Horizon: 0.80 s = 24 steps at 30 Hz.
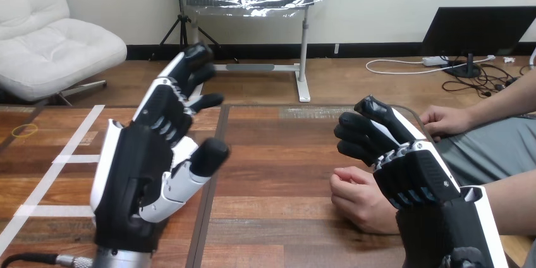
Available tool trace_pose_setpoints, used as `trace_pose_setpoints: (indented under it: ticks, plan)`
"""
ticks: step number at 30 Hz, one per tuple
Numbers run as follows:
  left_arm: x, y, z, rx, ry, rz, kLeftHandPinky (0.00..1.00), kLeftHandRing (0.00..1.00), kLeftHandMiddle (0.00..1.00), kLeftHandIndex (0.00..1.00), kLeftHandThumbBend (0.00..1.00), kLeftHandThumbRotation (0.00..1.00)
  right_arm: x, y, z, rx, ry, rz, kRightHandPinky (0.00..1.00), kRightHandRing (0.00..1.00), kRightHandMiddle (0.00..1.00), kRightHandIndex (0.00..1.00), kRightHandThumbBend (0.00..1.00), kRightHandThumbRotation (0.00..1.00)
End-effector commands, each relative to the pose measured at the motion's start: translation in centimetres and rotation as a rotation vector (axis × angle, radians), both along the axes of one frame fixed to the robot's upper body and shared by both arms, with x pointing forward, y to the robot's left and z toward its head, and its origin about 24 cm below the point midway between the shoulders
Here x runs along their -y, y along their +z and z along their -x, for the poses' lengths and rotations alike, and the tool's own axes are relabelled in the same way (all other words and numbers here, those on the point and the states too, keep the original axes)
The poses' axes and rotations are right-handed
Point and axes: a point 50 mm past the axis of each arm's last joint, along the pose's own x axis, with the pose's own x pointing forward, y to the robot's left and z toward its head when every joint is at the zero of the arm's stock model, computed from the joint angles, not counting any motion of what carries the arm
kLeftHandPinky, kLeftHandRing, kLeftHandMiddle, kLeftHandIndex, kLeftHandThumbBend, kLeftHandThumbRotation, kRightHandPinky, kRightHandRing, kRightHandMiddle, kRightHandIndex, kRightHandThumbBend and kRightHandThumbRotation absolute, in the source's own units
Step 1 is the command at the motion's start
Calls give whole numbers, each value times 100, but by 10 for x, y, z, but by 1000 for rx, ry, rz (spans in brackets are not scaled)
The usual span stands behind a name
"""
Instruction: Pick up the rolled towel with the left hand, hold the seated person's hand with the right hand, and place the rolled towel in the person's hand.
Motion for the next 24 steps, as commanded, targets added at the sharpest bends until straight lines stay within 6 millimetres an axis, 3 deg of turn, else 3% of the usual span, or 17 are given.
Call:
trace_pose_setpoints:
  ticks: [1,24]
  plan:
    - [-3,8,-12,53,61,-3,81,90,91,89,94,55,0,12,-5,67,-1,-14,80,81,82,86,90,100]
    - [-15,11,-39,87,196,-155,85,90,90,87,80,45,-2,13,-7,67,6,1,80,82,82,86,91,100]
